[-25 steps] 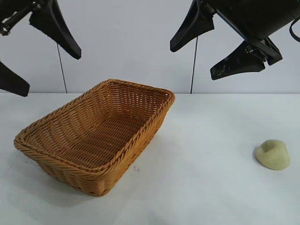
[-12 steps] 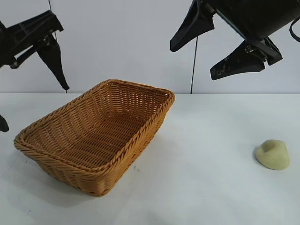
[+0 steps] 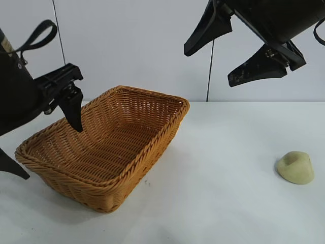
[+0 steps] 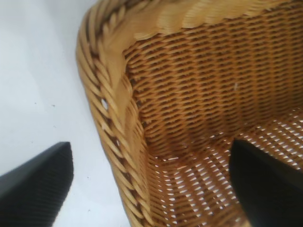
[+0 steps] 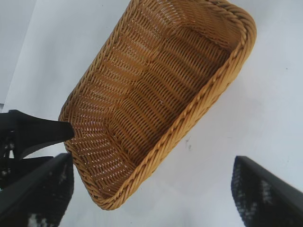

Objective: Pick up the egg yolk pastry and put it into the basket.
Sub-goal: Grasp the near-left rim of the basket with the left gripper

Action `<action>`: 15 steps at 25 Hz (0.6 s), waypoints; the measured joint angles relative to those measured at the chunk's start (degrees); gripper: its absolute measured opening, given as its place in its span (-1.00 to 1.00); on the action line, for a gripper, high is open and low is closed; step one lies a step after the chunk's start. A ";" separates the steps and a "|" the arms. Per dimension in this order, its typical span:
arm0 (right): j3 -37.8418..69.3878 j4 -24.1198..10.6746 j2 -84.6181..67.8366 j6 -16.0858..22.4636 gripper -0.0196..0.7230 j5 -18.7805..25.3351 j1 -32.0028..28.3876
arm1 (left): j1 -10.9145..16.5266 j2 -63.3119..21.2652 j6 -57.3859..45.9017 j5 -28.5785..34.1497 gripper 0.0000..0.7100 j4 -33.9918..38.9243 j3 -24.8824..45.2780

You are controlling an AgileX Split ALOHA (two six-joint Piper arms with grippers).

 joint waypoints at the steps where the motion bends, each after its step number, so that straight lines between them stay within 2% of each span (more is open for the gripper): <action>1: 0.00 0.00 0.00 0.00 0.79 0.00 0.00 | 0.00 1.01 -0.21 -0.49 0.81 0.00 0.00; 9: 0.00 0.00 0.00 0.00 0.79 0.00 0.00 | 2.69 6.73 -1.23 -5.16 0.81 -0.02 0.00; 15: 0.00 0.00 0.00 0.00 0.79 0.00 0.00 | 2.73 7.01 -1.23 -6.12 0.81 -0.02 0.00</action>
